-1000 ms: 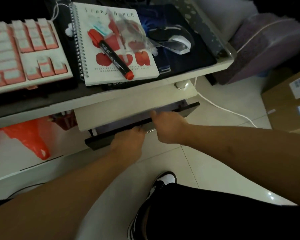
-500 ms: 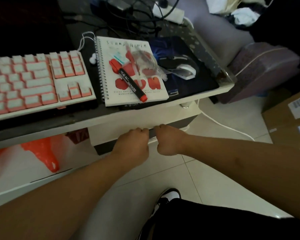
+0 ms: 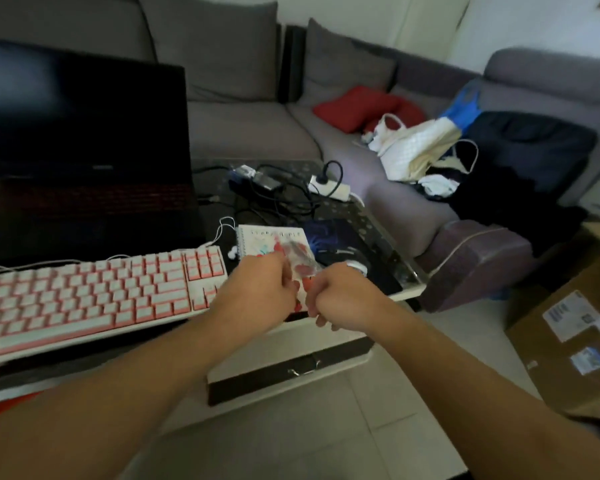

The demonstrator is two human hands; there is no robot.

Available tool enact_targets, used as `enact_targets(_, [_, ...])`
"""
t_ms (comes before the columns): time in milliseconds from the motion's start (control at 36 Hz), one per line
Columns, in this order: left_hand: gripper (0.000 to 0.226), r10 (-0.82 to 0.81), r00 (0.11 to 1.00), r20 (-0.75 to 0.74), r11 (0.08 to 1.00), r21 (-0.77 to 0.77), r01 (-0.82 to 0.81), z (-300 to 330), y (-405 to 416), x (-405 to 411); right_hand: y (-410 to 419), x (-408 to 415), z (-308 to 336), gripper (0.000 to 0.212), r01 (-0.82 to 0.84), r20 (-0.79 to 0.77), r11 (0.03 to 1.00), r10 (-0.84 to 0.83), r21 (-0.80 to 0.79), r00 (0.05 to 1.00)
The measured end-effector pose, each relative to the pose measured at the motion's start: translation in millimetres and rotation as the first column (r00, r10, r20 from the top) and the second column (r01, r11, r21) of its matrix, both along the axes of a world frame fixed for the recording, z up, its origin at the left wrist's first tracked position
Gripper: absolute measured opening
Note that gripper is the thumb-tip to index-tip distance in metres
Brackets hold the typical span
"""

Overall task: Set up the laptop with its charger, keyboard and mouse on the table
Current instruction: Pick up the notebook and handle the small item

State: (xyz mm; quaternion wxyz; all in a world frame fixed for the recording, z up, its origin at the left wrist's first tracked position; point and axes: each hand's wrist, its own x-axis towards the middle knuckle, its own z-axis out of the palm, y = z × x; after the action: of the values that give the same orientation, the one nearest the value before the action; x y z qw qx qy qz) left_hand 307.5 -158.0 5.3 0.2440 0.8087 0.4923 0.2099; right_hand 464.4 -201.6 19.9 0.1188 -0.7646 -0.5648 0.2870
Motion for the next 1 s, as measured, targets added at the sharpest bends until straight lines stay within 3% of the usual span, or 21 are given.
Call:
enact_targets(167, [0.01,0.111,0.991,-0.075,0.993,-0.042,-0.115,19.5,28.6,-11.3,28.3,1.1,7.4,0.011,0.12,0.033,0.981,-0.126,0.15,0.991])
enact_targets(250, [0.011,0.133,0.979,-0.154,0.985,-0.087,-0.148,19.9,38.3,-15.7,43.4,1.0,2.6,0.028,0.125,0.064,0.98,-0.136,0.156,0.989])
enact_targets(417, [0.008,0.172,0.973,-0.154,0.948,-0.243,-0.206,3.3,46.5,-4.7,75.4,-13.0,-11.9,0.063,0.154,0.19,0.98,-0.176,0.124,0.966])
enact_targets(556, [0.035,0.22,0.948,-0.231,0.939,-0.214,-0.27,-7.0,58.8,17.3,86.4,-24.2,-17.8,0.057,0.082,0.393,0.992,-0.113,0.094,0.913])
enact_targets(694, [0.061,0.259,0.901,-0.348,0.914,-0.214,-0.345,-13.9,65.1,27.2,94.1,-23.1,-24.4,0.053,0.154,0.39,0.985,-0.174,0.081,0.904])
enact_targets(889, [0.069,0.301,0.887,-0.351,0.909,-0.177,-0.379,-12.1,57.0,30.6,85.7,-22.6,-15.9,0.056,0.147,0.479,0.989,-0.12,-0.018,0.87])
enact_targets(1000, [0.062,0.295,0.897,-0.328,0.909,-0.194,-0.37,-6.0,53.6,31.7,82.7,-24.8,-16.8,0.061,0.171,0.458,0.985,-0.14,-0.027,0.878])
